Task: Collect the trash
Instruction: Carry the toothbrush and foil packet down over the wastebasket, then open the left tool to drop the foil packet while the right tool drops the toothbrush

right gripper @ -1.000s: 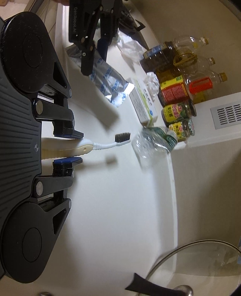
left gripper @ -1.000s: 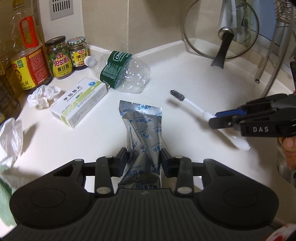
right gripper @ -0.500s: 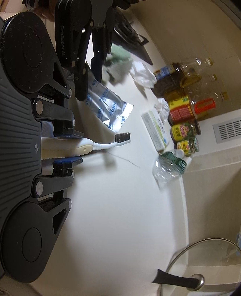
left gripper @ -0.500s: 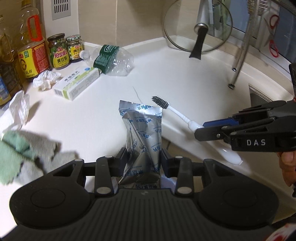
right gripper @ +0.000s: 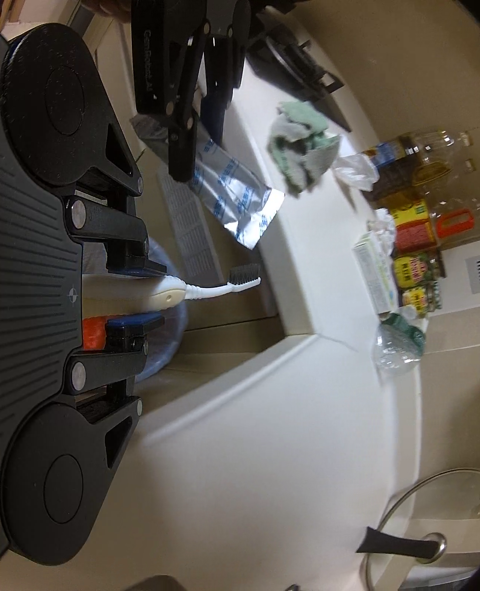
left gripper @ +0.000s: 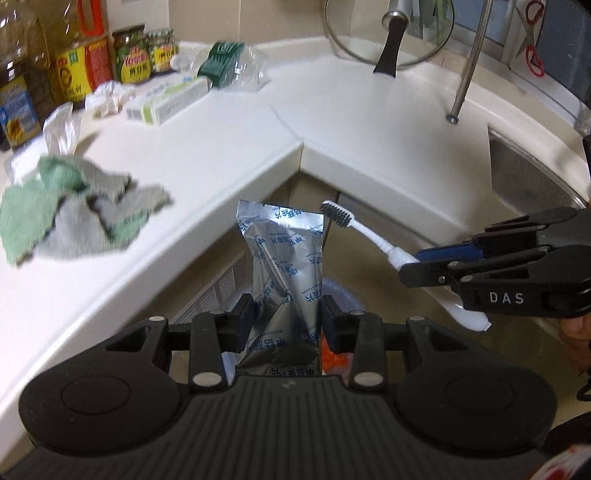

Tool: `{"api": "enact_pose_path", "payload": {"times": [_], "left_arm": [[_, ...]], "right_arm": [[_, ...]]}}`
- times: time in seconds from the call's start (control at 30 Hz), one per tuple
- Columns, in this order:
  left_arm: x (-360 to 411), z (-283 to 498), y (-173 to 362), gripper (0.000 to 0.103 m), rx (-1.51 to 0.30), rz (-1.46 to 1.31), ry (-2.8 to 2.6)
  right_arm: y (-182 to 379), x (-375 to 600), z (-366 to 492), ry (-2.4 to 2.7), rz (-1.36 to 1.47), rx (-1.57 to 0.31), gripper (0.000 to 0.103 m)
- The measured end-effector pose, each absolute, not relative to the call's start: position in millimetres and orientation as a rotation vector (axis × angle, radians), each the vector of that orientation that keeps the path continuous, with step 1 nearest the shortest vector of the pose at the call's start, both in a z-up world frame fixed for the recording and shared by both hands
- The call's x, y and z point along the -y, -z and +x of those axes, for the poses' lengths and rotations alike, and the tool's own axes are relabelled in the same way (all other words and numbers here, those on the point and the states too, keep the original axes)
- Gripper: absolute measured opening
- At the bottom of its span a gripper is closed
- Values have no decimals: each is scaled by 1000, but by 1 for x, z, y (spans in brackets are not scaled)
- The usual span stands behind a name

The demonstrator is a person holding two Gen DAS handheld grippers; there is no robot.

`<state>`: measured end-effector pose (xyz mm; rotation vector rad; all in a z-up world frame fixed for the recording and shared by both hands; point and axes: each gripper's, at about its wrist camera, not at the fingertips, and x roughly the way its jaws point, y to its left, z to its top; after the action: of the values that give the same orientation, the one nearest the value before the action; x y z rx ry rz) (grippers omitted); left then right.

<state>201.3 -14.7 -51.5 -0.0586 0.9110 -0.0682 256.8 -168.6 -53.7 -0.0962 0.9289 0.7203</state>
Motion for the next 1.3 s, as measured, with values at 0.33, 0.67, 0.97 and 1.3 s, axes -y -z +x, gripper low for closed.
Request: {"api": "enact_pose_path", "payload": {"times": [0.33,0.67,0.97,1.3], "left_arm": [[15,201,90,35,-984,-101,5],[19,212,132,35,-1071,-108,-10],[17,223,157,35,-1115,-127,-13],[18,243,187,35,-1139,-127,-11]], "right_arm": [[91,163,258,-722,-186,-964,21],[124,157,267,-741,-218,-1012,21],[148,149,279,-735,-252,-1046,21],[176,136,290,-710,-275,-1093,21]]}}
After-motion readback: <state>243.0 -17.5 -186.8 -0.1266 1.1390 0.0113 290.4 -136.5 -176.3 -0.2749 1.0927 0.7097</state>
